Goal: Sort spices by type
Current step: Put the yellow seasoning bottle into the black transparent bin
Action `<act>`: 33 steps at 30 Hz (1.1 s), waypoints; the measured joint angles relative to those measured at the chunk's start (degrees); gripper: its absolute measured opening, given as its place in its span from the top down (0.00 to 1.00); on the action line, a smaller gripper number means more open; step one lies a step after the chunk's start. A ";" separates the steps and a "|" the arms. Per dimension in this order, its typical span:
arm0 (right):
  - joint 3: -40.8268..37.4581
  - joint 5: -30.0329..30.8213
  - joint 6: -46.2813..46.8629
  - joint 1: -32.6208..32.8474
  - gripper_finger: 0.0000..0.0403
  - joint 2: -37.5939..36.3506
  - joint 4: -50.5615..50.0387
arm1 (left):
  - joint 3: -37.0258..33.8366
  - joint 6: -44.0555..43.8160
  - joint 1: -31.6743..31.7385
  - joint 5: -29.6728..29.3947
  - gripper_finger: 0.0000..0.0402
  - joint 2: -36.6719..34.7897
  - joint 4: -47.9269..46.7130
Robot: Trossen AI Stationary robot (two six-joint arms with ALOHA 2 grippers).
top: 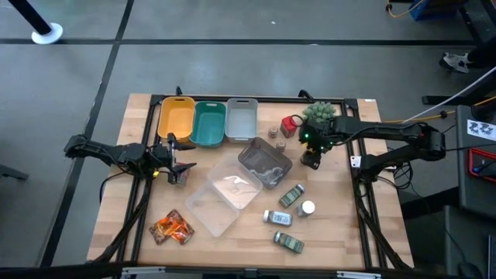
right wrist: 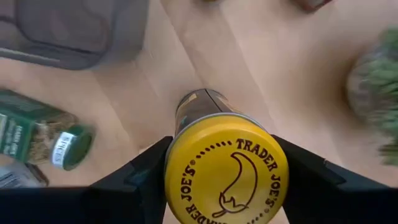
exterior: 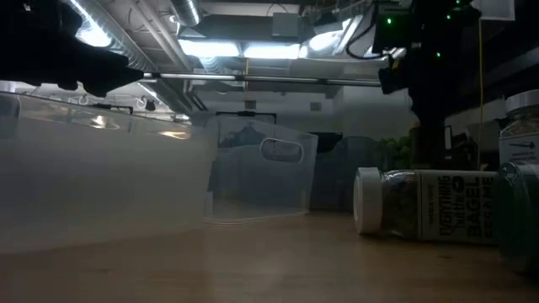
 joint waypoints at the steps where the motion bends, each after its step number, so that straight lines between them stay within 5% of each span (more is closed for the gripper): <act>1: 1.04 0.07 -0.04 -0.03 0.42 -0.02 -0.23 | 0.00 0.00 0.00 0.00 0.32 0.00 0.00; 16: 17.64 -3.41 -0.34 -0.01 0.42 -0.11 -5.53 | -0.02 0.00 0.00 0.00 0.32 -0.02 0.00; 25: 18.59 -11.94 -0.34 0.45 0.42 0.36 3.09 | 0.00 0.00 0.00 0.00 0.32 0.00 0.00; 33: 18.59 -11.59 -2.94 6.03 0.42 3.12 9.30 | 0.00 -0.01 0.00 -0.01 0.32 -0.01 0.00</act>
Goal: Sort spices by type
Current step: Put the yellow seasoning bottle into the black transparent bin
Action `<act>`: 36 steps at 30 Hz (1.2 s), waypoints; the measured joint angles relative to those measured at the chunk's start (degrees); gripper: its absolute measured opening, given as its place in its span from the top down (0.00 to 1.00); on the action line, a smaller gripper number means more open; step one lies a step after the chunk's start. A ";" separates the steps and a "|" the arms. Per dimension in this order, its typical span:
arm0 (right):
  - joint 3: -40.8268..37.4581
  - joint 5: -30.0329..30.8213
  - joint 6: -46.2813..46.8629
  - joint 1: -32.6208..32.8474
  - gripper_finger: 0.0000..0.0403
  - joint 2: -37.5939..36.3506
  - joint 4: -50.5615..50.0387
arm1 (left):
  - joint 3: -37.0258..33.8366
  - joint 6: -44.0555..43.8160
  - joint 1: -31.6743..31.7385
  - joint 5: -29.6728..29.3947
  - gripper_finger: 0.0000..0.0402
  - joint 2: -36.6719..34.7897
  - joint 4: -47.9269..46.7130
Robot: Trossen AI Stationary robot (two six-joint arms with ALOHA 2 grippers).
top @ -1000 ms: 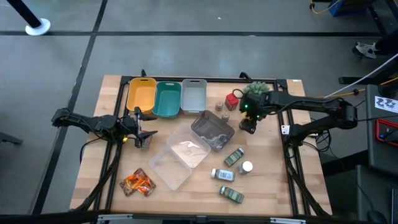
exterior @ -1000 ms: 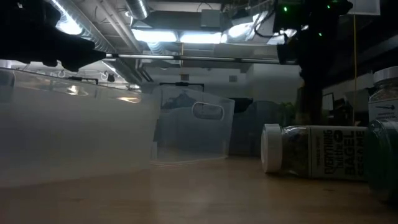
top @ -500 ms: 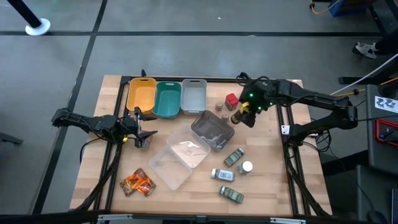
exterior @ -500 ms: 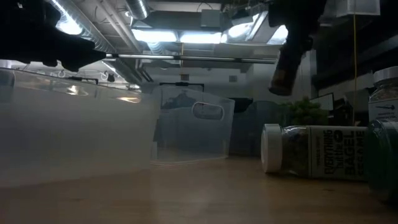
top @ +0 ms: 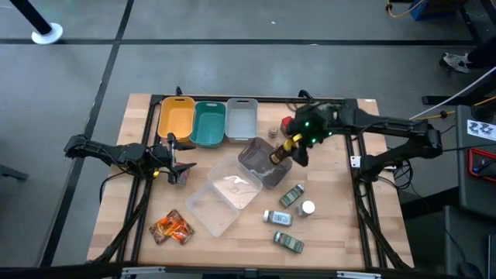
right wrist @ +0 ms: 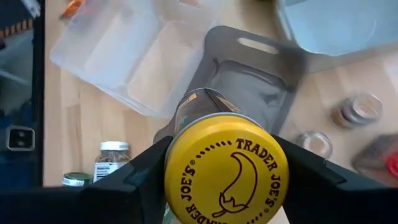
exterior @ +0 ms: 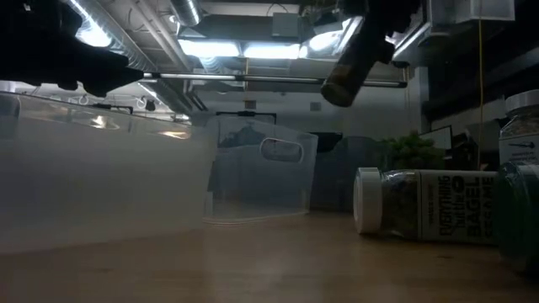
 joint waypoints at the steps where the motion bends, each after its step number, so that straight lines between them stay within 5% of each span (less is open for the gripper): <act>1: 0.00 0.94 -0.52 0.93 0.42 0.60 0.20 | 0.00 0.01 0.00 -0.01 0.32 -0.02 0.02; 13: 0.00 12.54 -12.32 8.80 0.41 11.59 0.08 | 0.00 0.03 0.00 0.01 0.32 -0.01 0.00; 36: 0.00 10.26 -16.43 8.98 0.39 19.04 -0.83 | 0.00 0.01 0.01 0.01 0.32 0.01 0.00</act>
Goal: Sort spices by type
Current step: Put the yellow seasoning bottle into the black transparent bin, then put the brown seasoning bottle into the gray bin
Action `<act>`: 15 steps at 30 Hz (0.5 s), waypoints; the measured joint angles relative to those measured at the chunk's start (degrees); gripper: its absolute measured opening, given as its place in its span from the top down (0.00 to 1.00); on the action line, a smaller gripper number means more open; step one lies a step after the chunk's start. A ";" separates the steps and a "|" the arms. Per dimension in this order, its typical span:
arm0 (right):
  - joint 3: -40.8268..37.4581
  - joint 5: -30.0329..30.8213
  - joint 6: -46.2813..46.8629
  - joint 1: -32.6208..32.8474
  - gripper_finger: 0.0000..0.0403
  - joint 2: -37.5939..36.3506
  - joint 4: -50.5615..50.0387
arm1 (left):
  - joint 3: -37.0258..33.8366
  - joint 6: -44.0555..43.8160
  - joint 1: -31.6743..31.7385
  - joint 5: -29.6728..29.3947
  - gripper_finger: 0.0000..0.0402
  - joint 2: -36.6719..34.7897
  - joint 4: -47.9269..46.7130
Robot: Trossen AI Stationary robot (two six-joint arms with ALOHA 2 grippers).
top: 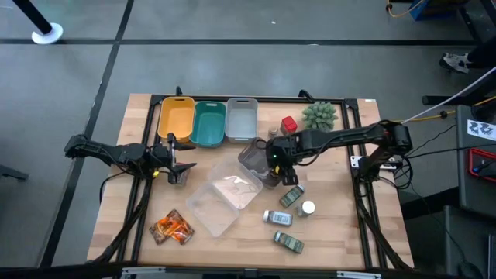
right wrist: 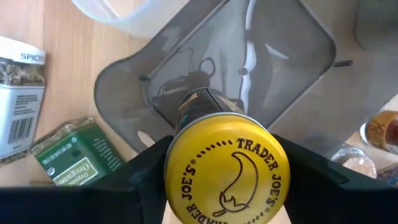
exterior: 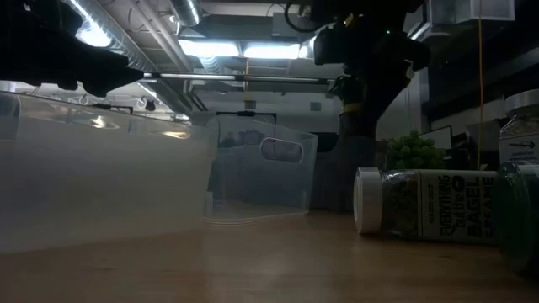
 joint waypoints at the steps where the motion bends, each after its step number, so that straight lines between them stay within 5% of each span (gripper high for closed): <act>1: 0.00 0.06 0.00 0.00 0.38 0.08 -0.10 | 0.00 0.00 -0.01 0.01 0.32 -0.01 0.00; 15: 0.25 0.63 0.01 0.00 0.28 0.11 0.88 | 0.00 0.00 -0.01 0.01 0.32 -0.02 0.00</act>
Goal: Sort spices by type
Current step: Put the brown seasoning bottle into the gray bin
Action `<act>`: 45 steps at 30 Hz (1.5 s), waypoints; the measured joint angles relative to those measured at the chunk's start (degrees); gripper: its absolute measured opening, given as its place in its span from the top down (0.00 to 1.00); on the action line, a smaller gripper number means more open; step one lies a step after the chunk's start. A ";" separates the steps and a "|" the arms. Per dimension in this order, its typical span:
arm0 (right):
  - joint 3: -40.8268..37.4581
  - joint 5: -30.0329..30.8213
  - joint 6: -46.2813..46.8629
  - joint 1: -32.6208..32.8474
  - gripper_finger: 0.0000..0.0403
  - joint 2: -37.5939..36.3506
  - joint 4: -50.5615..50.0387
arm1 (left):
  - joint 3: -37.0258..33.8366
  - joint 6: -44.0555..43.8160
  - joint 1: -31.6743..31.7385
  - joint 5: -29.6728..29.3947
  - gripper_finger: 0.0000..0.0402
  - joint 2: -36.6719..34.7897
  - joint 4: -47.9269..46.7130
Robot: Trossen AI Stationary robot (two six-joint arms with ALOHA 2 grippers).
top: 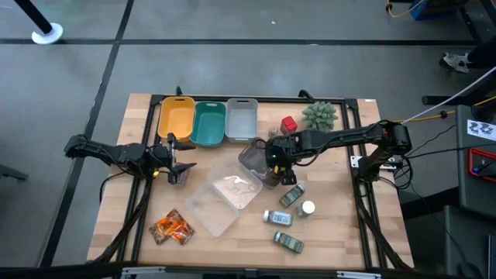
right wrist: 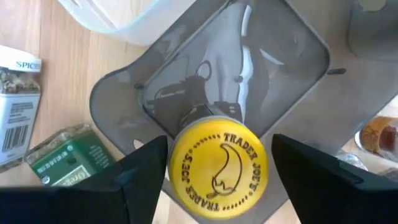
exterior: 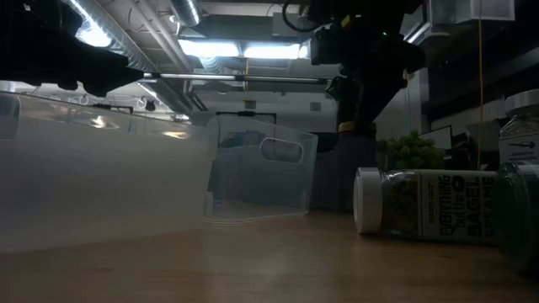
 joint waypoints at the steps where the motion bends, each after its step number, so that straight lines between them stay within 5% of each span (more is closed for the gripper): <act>1: 0.32 0.02 0.01 0.00 0.28 0.00 -0.16 | 0.00 0.00 0.01 0.00 0.32 0.00 0.00; 8: 6.82 1.21 -0.10 -0.02 0.28 0.00 -3.01 | -0.02 0.00 0.00 -0.02 0.32 0.00 0.00; 18: 14.74 13.42 -6.28 -2.22 0.28 0.00 -13.95 | 0.00 -0.13 0.02 0.00 0.32 0.00 0.00; 26: 14.59 12.03 -15.45 -11.05 0.28 0.02 -16.87 | 0.00 -0.11 0.00 0.00 0.32 0.00 0.00; 33: 14.59 2.80 -24.96 -16.99 0.28 1.41 -16.53 | 0.00 0.00 0.01 0.00 0.32 0.01 -0.02; 45: 14.55 2.36 -33.03 -18.43 0.28 10.96 -16.38 | 0.00 0.00 0.00 0.00 0.32 0.02 -0.01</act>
